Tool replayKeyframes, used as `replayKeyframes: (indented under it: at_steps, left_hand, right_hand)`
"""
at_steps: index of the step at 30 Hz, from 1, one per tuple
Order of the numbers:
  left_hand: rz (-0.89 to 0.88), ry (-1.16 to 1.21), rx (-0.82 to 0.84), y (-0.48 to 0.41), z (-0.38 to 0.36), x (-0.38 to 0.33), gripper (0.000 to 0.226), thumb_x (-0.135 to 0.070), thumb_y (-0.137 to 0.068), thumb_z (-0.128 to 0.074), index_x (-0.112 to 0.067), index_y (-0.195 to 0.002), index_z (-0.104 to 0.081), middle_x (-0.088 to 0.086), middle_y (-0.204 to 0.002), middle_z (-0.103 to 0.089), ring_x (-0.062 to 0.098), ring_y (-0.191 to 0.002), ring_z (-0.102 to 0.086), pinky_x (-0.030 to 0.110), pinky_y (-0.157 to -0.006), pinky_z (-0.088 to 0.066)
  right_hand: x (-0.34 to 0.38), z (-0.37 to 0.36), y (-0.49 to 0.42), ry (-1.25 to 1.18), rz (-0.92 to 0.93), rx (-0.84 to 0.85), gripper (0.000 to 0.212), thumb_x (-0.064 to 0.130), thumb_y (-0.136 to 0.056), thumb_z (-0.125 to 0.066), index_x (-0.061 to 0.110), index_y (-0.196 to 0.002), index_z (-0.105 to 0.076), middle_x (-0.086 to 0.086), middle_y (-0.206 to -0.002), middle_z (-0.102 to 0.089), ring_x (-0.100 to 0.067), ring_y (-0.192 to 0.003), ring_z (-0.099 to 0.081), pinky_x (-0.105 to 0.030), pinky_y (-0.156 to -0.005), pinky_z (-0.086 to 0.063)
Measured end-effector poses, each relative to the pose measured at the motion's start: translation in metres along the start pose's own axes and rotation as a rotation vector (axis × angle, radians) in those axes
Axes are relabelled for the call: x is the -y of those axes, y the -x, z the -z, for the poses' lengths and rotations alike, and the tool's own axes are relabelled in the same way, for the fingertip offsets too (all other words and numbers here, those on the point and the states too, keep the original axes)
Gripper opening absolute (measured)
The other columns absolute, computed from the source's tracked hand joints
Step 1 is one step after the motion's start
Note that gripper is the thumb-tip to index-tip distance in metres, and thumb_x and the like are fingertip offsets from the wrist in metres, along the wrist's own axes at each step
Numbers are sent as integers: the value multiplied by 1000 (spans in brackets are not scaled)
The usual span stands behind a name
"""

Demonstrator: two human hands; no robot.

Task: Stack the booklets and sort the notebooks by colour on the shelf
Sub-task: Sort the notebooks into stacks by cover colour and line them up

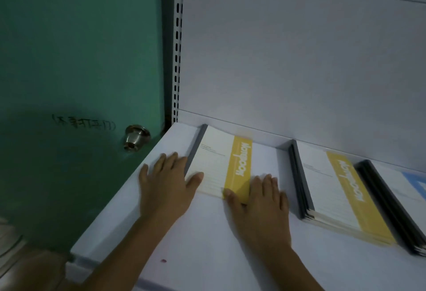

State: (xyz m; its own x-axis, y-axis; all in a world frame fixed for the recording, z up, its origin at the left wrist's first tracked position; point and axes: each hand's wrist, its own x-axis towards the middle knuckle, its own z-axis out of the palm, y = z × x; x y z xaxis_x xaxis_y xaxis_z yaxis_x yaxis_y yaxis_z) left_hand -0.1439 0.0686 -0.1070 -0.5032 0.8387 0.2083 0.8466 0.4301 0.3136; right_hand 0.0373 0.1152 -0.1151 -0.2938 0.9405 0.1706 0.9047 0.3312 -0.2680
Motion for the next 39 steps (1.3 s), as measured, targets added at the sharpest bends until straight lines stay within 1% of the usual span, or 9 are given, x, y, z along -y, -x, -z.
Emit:
replayKeyframes:
  at_steps: [3,7,13,18,23,28,31,34,39]
  left_hand:
    - [-12,338,-120,2,8,0,46,-50,-86,-57,-30,-126,-47,-10,-123,-60,15,-116,-53,42,-102,-36]
    - [-36,628,-93,10,15,-3,46,-42,-85,-62,-34,-128,-46,-12,-113,-66,12,-97,-64,31,-76,-53]
    - [-43,540,-110,5,11,-1,49,-36,-87,-63,-23,-131,-48,-5,-133,-52,16,-123,-45,40,-95,-46]
    - [12,963,-315,14,20,-3,11,-29,-94,-48,-28,-104,-44,-6,-90,-68,11,-76,-67,33,-58,-57]
    - [-192,991,-183,26,27,-13,20,-45,-90,-38,-32,-105,-43,-11,-70,-67,10,-47,-60,20,-42,-47]
    - [-252,406,-290,27,22,-17,57,-52,-95,-18,-18,-122,-55,2,-99,-68,17,-87,-63,29,-69,-51]
    - [-38,107,-134,14,14,-14,59,-51,-97,-26,-16,-143,-35,11,-149,-36,26,-138,-29,42,-107,-30]
    - [65,-32,53,6,8,-10,76,-66,-91,-27,-14,-146,-26,12,-158,-12,27,-146,-5,46,-114,-14]
    - [38,52,17,6,11,-7,59,-54,-92,-42,-18,-139,-38,4,-152,-31,23,-144,-16,44,-113,-16]
  right_hand:
    - [-2,2,-1,-23,23,-8,82,78,-78,-15,26,-137,-37,-6,-149,-33,-24,-141,-21,-45,-116,-16]
    - [-1,7,4,-155,60,-97,68,76,-73,-31,27,-115,-52,3,-124,-49,-21,-127,-38,-42,-107,-25]
    - [-3,11,0,-74,54,-8,66,78,-77,-26,27,-112,-48,6,-124,-46,-17,-127,-37,-43,-110,-25]
    - [2,14,1,-156,51,-24,74,82,-73,-10,28,-102,-50,11,-112,-50,-14,-121,-43,-41,-109,-28]
    - [4,28,12,-761,60,-178,41,68,-74,-51,39,-98,-67,30,-105,-59,1,-108,-52,-24,-86,-43]
    - [-10,33,18,-1196,-53,-229,16,20,-90,-64,28,-104,-62,13,-102,-70,-4,-96,-65,-19,-74,-52]
    - [-13,32,16,-1214,-67,-248,20,14,-93,-58,29,-106,-61,14,-104,-70,-1,-98,-65,-14,-76,-51]
    - [-12,33,12,-1184,-101,-215,19,13,-94,-56,30,-101,-61,8,-105,-70,-11,-99,-66,-26,-82,-54]
    - [-6,43,21,-1131,-116,-131,17,14,-96,-53,25,-107,-56,-2,-112,-66,-15,-103,-63,-29,-86,-52]
